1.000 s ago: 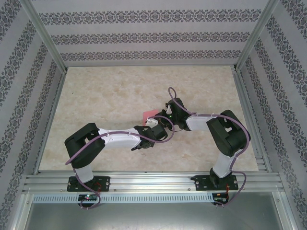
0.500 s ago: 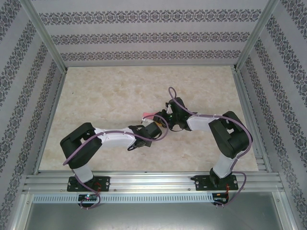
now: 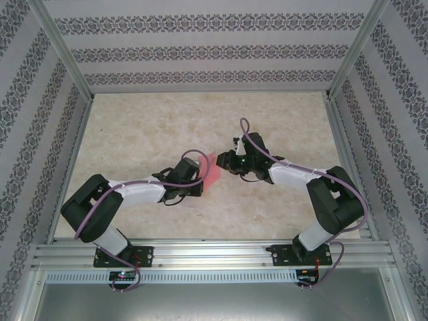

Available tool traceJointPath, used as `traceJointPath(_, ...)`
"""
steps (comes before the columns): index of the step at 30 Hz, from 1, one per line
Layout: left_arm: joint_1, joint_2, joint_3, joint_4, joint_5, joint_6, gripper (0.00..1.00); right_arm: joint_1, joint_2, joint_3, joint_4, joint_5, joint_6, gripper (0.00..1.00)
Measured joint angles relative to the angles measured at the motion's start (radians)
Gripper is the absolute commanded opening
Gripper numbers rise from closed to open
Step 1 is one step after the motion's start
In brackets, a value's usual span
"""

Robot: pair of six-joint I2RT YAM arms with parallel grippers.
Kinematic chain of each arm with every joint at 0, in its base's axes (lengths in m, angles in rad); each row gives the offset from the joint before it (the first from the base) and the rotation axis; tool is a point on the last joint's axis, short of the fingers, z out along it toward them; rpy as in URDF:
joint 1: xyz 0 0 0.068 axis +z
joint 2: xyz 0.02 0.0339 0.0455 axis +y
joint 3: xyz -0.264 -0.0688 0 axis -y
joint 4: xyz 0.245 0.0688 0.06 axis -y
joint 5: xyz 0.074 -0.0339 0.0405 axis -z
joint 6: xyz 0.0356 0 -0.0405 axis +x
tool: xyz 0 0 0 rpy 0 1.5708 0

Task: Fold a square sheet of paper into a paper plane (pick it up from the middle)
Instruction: Fourth fold the wing at the center of the table.

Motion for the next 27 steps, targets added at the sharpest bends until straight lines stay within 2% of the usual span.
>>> traceJointPath(4, 0.037, 0.000, -0.024, 0.061, 0.094, -0.007, 0.04, 0.054, 0.038, 0.023, 0.000, -0.019, -0.016, 0.16)
traceJointPath(13, 0.091, 0.009, -0.069, 0.148, 0.221, -0.040, 0.05, 0.101, 0.180, 0.117, 0.002, -0.042, -0.016, 0.15)
traceJointPath(17, 0.095, 0.012, -0.076, 0.164, 0.236, -0.048, 0.07, 0.101, 0.222, 0.142, 0.012, -0.042, -0.015, 0.14)
traceJointPath(19, 0.098, 0.012, -0.082, 0.167, 0.235, -0.049, 0.15, 0.101, 0.231, 0.144, 0.014, -0.042, -0.016, 0.14)
traceJointPath(27, 0.100, 0.011, -0.084, 0.160, 0.216, -0.048, 0.26, 0.100, 0.240, 0.146, 0.017, -0.042, -0.015, 0.14)
